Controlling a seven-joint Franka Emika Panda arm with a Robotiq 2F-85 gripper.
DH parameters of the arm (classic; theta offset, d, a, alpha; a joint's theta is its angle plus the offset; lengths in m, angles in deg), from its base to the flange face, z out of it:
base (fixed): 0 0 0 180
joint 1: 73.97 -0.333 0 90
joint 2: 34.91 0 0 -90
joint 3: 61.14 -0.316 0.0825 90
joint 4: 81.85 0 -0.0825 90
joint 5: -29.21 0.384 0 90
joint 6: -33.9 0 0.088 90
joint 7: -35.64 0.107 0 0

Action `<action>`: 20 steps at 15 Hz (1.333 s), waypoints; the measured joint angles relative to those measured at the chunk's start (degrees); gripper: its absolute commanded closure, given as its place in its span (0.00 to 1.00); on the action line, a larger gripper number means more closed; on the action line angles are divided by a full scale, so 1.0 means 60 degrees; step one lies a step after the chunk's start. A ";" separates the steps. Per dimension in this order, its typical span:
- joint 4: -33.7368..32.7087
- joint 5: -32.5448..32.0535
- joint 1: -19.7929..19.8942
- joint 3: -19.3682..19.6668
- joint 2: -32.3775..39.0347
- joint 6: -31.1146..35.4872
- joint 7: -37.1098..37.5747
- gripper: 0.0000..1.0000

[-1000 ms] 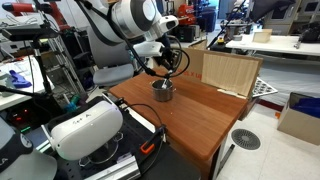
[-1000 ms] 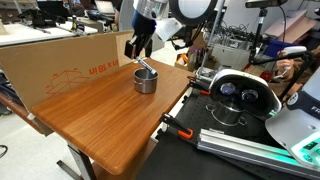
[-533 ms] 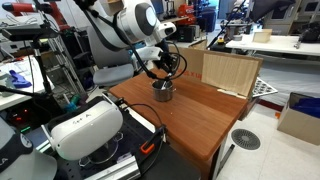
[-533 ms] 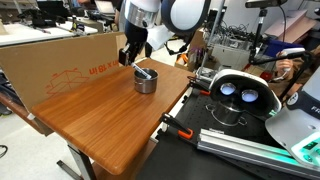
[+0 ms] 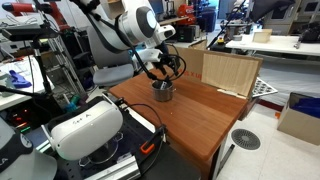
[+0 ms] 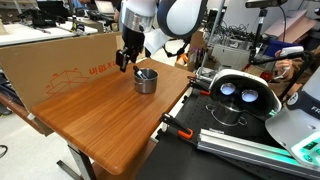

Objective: Put the marker in the pot

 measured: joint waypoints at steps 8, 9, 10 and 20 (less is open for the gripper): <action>0.0091 0.0348 0.0018 -0.0188 -0.0267 -0.1031 0.0025 0.00; 0.0160 0.0485 0.0034 -0.0264 -0.0441 -0.1325 0.0009 0.00; 0.0249 0.0645 0.0054 -0.0345 -0.0667 -0.1641 -0.0042 0.00; 0.1160 0.2006 0.1512 -0.2166 -0.4249 -0.5281 -0.1404 0.00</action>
